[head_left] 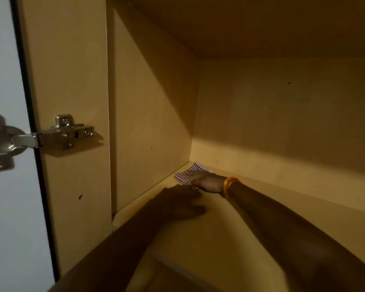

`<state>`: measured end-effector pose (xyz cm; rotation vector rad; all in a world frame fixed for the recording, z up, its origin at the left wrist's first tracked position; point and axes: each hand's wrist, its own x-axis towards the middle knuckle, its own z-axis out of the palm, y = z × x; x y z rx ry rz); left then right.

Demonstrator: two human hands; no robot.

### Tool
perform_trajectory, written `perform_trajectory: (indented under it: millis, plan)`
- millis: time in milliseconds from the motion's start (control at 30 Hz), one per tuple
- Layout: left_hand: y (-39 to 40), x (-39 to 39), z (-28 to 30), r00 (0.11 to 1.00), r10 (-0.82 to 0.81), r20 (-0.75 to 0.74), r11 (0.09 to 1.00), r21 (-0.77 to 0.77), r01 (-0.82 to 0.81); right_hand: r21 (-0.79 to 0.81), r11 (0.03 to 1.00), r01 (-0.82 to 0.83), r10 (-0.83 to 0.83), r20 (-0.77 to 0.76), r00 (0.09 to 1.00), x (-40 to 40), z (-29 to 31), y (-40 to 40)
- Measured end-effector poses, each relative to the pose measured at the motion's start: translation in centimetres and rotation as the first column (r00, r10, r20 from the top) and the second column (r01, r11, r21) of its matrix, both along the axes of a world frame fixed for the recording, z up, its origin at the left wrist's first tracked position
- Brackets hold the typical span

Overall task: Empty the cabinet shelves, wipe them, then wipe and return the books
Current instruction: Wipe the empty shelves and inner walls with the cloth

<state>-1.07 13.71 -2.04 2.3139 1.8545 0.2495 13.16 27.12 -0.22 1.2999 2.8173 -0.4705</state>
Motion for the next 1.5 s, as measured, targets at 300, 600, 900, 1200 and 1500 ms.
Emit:
perform_trajectory:
  millis: [300, 600, 900, 1200, 1500]
  plan:
    - [-4.7, -4.2, 1.3, 0.996, 0.085, -0.029, 0.996, 0.008, -0.085, -0.177, 0.975, -0.135, 0.120, -0.097, 0.988, 10.0, 0.2, -3.9]
    - [-7.3, -5.3, -0.5, 0.998, 0.061, 0.024, 0.997, 0.037, -0.062, 0.112, 0.943, 0.314, -0.317, 0.009, 0.948, 9.4, -0.8, -3.7]
    - [-7.3, -5.8, -3.3, 0.972, 0.020, 0.233, 0.954, 0.288, -0.088, 0.185, 0.927, 0.325, -0.347, 0.097, 0.933, -3.1, -1.0, -6.5]
    - [-8.4, -5.6, -3.4, 0.787, -0.201, 0.583, 0.756, 0.603, -0.254, 0.082, 0.990, -0.113, 0.118, -0.056, 0.991, -5.4, -0.1, -13.8]
    - [-9.7, -5.7, -2.5, 0.752, -0.063, 0.656, 0.900, 0.362, -0.241, -0.238, 0.963, -0.125, 0.054, -0.285, 0.957, 4.0, 0.1, -14.2]
